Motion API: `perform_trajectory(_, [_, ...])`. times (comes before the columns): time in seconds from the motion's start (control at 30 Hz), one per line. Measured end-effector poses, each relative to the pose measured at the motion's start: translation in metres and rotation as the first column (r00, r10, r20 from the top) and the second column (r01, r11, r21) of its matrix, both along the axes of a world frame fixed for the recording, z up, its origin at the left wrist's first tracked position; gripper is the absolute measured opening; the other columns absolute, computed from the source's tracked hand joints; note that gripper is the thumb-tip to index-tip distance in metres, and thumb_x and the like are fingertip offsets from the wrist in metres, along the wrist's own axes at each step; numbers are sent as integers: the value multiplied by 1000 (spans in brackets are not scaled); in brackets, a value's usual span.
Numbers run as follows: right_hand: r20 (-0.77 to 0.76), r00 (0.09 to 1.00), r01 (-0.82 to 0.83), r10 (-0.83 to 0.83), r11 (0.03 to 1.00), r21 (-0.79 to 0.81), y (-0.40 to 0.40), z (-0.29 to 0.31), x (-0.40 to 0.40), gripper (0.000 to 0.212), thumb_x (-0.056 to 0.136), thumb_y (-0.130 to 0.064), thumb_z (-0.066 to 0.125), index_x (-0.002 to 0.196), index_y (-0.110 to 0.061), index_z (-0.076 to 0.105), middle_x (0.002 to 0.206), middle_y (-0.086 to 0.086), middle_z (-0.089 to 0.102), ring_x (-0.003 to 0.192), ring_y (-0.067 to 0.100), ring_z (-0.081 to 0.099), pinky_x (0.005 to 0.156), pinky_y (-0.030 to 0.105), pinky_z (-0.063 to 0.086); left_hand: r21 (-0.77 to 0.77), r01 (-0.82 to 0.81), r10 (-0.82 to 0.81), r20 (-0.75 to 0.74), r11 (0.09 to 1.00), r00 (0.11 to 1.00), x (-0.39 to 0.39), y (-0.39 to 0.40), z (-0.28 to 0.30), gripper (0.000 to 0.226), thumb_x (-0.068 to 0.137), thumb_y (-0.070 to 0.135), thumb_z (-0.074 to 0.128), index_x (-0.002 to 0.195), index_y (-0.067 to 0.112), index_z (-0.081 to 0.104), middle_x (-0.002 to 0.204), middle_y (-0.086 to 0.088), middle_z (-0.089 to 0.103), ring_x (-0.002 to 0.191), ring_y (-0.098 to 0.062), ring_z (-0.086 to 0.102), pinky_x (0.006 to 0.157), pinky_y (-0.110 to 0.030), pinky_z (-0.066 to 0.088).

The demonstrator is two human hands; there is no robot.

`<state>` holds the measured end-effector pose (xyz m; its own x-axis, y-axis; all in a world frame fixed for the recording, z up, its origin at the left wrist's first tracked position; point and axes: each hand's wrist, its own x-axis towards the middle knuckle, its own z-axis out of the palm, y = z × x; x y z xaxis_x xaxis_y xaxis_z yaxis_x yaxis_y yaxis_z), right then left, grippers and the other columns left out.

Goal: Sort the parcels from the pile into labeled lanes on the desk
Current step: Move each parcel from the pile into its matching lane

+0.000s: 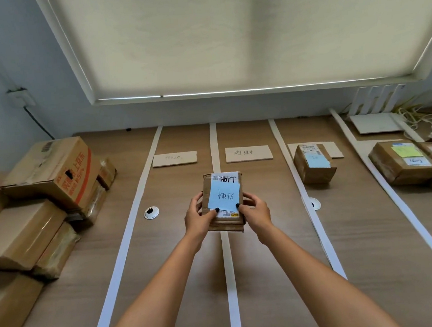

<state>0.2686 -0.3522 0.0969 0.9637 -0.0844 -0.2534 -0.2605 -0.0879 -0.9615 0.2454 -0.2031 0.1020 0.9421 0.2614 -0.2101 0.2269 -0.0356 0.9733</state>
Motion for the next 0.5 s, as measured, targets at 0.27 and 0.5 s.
perform_trajectory(0.27, [7, 1000, -14, 15, 987, -158, -16, -22, 49, 62, 83, -8, 62, 139, -22, 38, 128, 2, 56, 105, 13, 53, 93, 41, 50, 27, 60, -59, -37, 998, 998, 56, -33, -26, 67, 83, 3, 65, 140, 24, 36, 129, -2, 51, 99, -10, 53, 63, -12, 47])
perform_trajectory(0.5, [-23, 1000, -1, -4, 979, -204, -28, -62, 116, 69, 84, -9, 62, 143, -24, 29, 135, 3, 53, 120, 20, 51, 97, 43, 48, -20, 101, -102, -63, 995, 993, 130, -50, -63, 70, 82, -4, 63, 140, 26, 36, 122, 7, 53, 101, -6, 55, 67, -10, 50])
